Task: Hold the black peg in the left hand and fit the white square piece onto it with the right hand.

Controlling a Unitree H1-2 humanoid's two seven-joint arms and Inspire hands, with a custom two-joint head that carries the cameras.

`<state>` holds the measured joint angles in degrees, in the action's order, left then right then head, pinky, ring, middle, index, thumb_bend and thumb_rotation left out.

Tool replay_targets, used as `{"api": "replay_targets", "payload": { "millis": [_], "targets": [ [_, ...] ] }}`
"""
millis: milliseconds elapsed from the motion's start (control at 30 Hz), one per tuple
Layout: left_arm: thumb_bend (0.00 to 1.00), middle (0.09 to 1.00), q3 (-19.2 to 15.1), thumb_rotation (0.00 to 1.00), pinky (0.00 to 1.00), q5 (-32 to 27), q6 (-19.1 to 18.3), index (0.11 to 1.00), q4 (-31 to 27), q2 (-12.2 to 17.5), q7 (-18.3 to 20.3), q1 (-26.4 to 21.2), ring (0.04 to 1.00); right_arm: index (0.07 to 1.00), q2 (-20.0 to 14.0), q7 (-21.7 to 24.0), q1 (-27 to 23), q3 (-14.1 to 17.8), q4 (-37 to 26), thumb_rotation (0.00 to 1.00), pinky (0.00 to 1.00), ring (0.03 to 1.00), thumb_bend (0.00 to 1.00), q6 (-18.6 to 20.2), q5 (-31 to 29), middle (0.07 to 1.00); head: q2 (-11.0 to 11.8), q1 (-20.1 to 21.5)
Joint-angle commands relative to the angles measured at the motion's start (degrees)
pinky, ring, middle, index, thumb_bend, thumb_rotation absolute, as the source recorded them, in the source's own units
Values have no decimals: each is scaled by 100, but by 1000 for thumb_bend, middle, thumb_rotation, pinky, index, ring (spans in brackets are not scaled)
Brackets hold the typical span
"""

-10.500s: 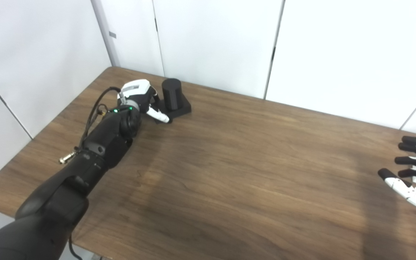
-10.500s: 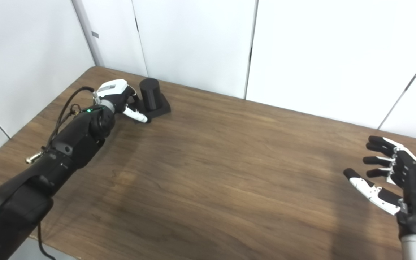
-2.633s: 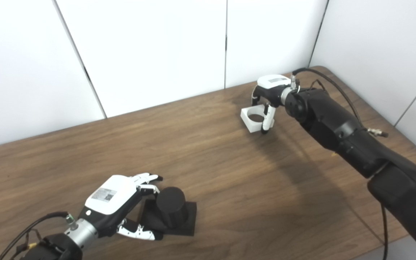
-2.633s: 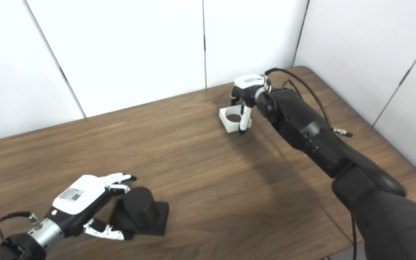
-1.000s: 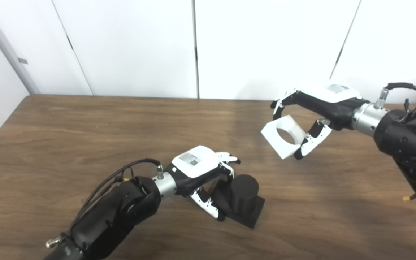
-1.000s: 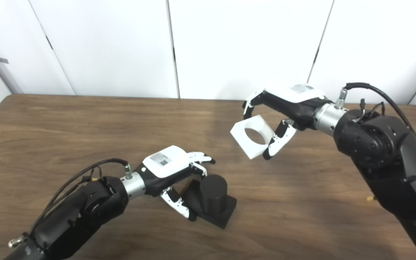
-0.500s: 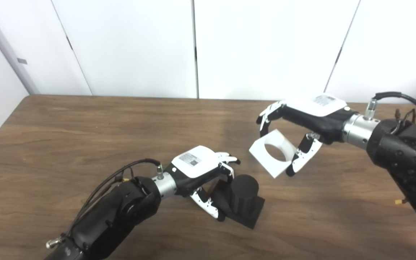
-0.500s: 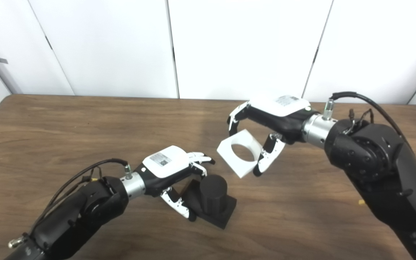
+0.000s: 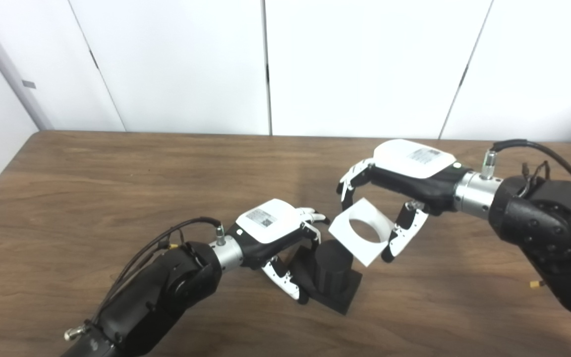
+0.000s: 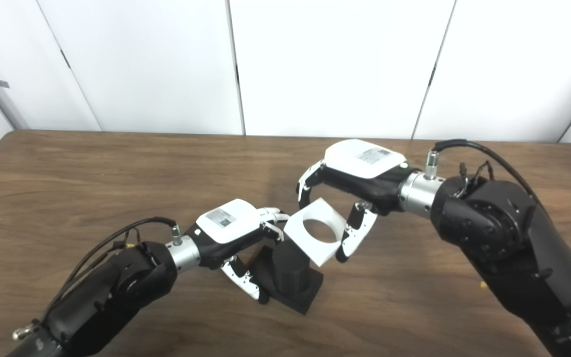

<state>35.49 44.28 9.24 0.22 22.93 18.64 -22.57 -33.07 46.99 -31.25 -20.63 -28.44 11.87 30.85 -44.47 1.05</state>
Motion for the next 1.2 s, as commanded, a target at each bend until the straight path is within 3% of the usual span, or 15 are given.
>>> {"api": "replay_targets", "payload": {
  "millis": [0, 1167],
  "targets": [
    [523, 913, 257, 73, 782, 313, -181, 492, 285, -14, 504, 230, 925, 476, -23, -20, -176, 79, -194, 132, 768, 833, 523, -60, 49, 777, -1, 5],
    [523, 920, 240, 72, 781, 245, -165, 490, 334, -122, 463, 240, 937, 477, 437, -19, -7, 28, -29, 130, 795, 842, 523, -70, 94, 789, -65, -53]
  ]
}}
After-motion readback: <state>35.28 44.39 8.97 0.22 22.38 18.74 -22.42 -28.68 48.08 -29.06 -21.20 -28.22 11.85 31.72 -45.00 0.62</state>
